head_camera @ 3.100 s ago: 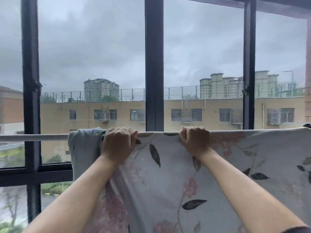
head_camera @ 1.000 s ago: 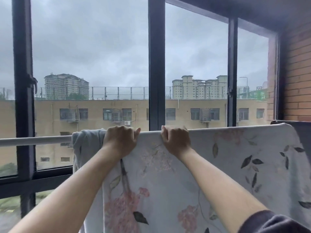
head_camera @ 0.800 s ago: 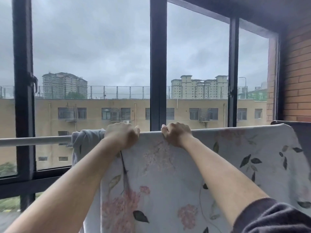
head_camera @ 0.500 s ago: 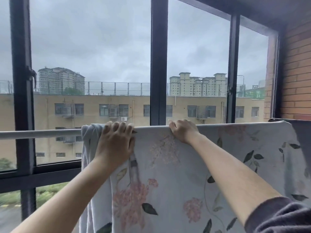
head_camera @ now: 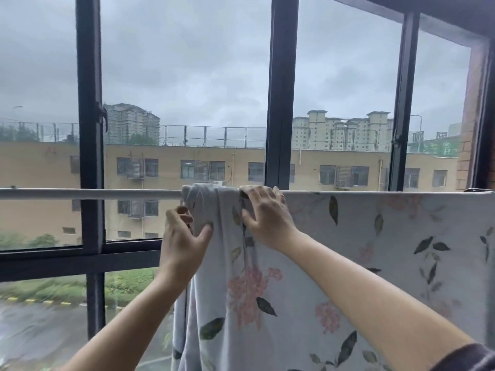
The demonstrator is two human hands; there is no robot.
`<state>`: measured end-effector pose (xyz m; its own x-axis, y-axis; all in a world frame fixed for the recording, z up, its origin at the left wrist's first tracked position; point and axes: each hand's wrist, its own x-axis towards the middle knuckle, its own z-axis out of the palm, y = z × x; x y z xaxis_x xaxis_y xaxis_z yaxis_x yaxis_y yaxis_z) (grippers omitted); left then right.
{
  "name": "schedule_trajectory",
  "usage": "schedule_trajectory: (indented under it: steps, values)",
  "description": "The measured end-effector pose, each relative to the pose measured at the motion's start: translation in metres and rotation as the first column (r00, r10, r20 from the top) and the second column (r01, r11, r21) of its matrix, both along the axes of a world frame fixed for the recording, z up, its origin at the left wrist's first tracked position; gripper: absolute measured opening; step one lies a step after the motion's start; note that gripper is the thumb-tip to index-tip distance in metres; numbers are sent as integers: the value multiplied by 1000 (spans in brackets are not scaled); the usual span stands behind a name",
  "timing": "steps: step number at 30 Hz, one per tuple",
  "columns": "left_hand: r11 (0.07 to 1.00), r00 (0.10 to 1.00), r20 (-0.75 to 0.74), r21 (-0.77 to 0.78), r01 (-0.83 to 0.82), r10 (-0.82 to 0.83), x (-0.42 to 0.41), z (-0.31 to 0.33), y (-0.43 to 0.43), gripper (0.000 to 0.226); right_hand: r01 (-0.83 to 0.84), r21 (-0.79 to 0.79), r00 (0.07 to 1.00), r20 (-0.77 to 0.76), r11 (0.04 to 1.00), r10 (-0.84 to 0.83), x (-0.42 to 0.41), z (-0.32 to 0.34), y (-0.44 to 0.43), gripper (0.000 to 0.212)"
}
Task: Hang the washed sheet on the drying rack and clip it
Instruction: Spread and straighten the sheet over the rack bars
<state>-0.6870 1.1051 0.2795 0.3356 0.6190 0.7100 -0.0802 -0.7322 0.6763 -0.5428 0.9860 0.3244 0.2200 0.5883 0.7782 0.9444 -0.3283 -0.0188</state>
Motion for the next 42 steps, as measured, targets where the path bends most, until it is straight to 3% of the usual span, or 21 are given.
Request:
schedule_trajectory:
  steps: [2, 4, 7, 10, 12, 14, 16, 20, 22, 27, 30, 32, 34, 37, 40, 42]
  values:
    - [975, 998, 5, -213, 66, -67, 1, 7, 1, 47, -7, 22, 1000, -29, 1000, 8, -2, 2, 3, 43]
    - [938, 989, -15, -320, 132, -144, -5, 17, 4, 35, -7, 14, 999, -37, 1000, 8, -6, 4, 6, 41]
    - [809, 915, -10, -471, 351, -403, -6, 30, 2, 20, -5, 34, 999, -37, 999, 6, -4, 5, 5, 39]
    - [668, 823, 60, -552, 499, -566, -5, 33, 4, 44, -21, 87, 995, -92, 996, 29, -3, 7, 3, 35]
    - [539, 711, 128, -564, 625, -691, -7, 33, 2, 40, -21, 102, 990, -134, 995, 35, -1, 10, 3, 33]
    - [485, 639, 100, -566, 667, -763, -10, 31, -2, 28, -18, 94, 988, -151, 995, 32, 4, 11, 4, 35]
    - [527, 652, 51, -542, 655, -757, -15, 37, -4, 24, -14, 91, 987, -158, 996, 28, 8, 10, 4, 35]
    - [731, 838, 122, -434, 526, -531, -31, 81, 14, 15, -10, 131, 989, -146, 991, 29, 11, 8, 0, 26]
    - [715, 866, 195, -498, 491, -460, -44, 100, 28, 16, -7, 137, 989, -143, 990, 27, 11, 10, 0, 19]
    - [688, 909, 97, -622, 373, -405, -65, 101, 45, 22, 23, 88, 992, -124, 996, -12, 7, 11, 8, 19]
    - [708, 969, 130, -664, 241, -209, -78, 105, 65, 26, 76, 47, 993, -91, 996, -71, 8, 10, 10, 26]
    - [785, 995, 96, -617, 59, 0, -85, 106, 78, 39, 123, -23, 991, -59, 992, -124, 6, 12, 8, 38]
    - [842, 996, 7, -535, -74, 92, -86, 99, 82, 32, 189, -158, 981, -5, 969, -192, 4, 18, 4, 55]
    - [855, 994, -84, -508, -104, 71, -84, 87, 84, 24, 208, -338, 973, -19, 918, -228, -3, 37, 0, 63]
    - [852, 993, -79, -510, -117, 89, -84, 84, 88, 36, 176, -368, 974, -70, 913, -217, -8, 47, 3, 49]
    - [862, 989, -97, -486, -145, 112, -86, 86, 90, 38, 173, -380, 971, -87, 909, -222, -9, 49, 9, 59]
